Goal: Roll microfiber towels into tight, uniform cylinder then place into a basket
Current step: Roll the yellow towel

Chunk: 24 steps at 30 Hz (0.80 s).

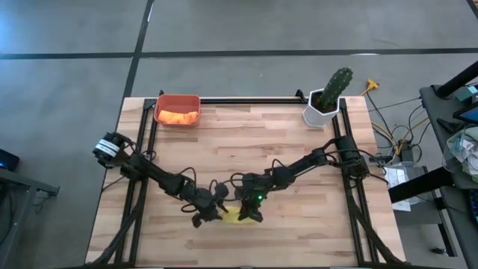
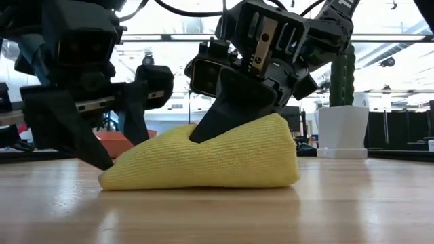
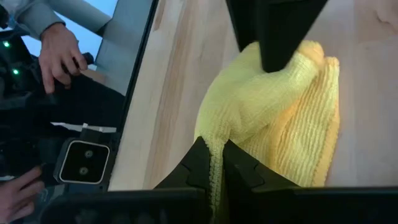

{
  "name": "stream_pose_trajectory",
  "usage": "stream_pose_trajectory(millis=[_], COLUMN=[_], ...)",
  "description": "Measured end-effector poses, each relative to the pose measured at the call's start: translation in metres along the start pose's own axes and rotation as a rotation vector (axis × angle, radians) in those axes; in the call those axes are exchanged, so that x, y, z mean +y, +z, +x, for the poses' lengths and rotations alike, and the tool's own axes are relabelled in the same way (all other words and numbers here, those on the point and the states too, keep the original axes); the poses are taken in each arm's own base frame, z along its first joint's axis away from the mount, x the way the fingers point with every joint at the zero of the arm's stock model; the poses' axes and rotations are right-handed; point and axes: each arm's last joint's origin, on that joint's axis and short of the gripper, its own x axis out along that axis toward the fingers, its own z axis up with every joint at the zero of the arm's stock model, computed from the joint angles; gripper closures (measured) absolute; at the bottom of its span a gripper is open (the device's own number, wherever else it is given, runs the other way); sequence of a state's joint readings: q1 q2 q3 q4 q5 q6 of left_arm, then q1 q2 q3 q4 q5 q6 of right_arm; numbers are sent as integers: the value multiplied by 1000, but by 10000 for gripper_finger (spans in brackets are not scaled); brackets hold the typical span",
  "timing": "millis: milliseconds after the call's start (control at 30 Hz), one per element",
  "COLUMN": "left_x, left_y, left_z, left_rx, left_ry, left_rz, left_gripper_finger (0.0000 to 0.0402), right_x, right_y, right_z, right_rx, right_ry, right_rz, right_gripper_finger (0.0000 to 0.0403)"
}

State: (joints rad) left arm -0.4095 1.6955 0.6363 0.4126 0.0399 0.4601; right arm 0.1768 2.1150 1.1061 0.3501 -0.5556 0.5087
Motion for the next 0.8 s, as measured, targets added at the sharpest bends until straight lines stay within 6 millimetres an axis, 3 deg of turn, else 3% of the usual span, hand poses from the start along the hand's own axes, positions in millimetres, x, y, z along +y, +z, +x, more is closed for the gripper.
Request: stream_pose_trajectory(millis=[300, 467, 800], left_x=[5, 5, 0], left_y=[2, 6, -2], left_z=[-5, -7, 9], left_rx=[39, -5, -21], left_ry=[105, 64, 9], left_rz=[1, -8, -22], left_gripper_finger=[252, 252, 252], right_x=[0, 0, -2], right_y=[0, 0, -4], right_z=[0, 0, 1], right_rx=[1, 3, 24], right_ry=[2, 0, -63], right_rz=[7, -6, -34], right_gripper_finger=[390, 390, 363])
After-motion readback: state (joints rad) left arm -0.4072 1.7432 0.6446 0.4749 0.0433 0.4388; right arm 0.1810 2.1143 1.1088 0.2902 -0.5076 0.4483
